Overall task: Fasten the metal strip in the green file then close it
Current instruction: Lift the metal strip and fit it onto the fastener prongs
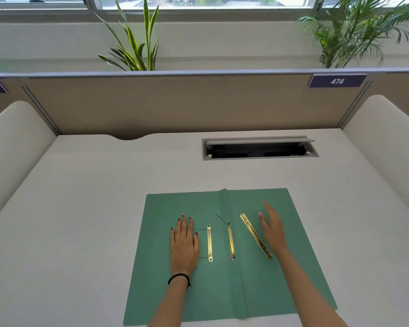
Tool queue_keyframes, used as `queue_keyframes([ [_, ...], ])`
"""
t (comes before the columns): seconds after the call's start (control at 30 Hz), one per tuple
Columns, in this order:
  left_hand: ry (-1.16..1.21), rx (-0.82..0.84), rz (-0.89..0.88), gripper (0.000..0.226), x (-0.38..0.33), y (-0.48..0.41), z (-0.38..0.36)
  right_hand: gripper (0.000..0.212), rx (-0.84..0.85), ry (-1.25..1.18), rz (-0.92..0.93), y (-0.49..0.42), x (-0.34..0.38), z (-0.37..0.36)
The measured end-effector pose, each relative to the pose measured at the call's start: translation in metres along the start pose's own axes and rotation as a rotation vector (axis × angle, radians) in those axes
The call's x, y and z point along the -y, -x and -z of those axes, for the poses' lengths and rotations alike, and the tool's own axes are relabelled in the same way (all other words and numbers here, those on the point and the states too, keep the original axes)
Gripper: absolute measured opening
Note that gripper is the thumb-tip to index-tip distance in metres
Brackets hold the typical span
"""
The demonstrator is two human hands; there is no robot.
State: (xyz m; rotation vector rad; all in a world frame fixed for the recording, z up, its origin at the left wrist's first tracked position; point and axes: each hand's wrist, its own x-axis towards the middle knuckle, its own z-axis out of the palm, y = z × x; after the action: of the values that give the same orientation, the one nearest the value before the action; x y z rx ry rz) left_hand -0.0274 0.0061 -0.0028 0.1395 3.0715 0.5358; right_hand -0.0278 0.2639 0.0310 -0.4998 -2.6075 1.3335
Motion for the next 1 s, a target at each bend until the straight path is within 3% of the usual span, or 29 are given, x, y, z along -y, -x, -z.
queue_keyframes([
  [0.07,-0.003,0.001,0.000,0.055,0.000,-0.002,-0.001,0.028,-0.117,-0.045,-0.055,0.003,0.001,0.008],
  [0.17,0.005,-0.002,0.000,0.055,0.001,-0.002,-0.002,0.012,-0.028,-0.039,-0.104,0.007,0.000,0.011],
  [0.3,0.004,0.001,-0.007,0.055,0.000,-0.002,-0.001,0.024,0.147,0.045,-0.208,0.018,0.000,0.006],
  [0.47,0.020,0.018,0.014,0.053,-0.005,0.004,0.002,0.025,0.134,0.229,-0.208,0.024,0.005,-0.004],
  [0.67,0.423,-0.075,0.194,0.044,-0.047,0.014,0.009,0.015,0.065,0.333,-0.272,0.032,0.019,-0.009],
  [0.77,0.554,-0.112,0.124,0.037,-0.063,0.014,0.014,0.013,0.099,0.362,-0.308,0.032,0.027,-0.007],
  [1.0,0.704,-0.010,0.065,0.039,-0.083,0.004,0.026,0.021,0.092,0.066,-0.379,0.029,0.042,0.001],
])
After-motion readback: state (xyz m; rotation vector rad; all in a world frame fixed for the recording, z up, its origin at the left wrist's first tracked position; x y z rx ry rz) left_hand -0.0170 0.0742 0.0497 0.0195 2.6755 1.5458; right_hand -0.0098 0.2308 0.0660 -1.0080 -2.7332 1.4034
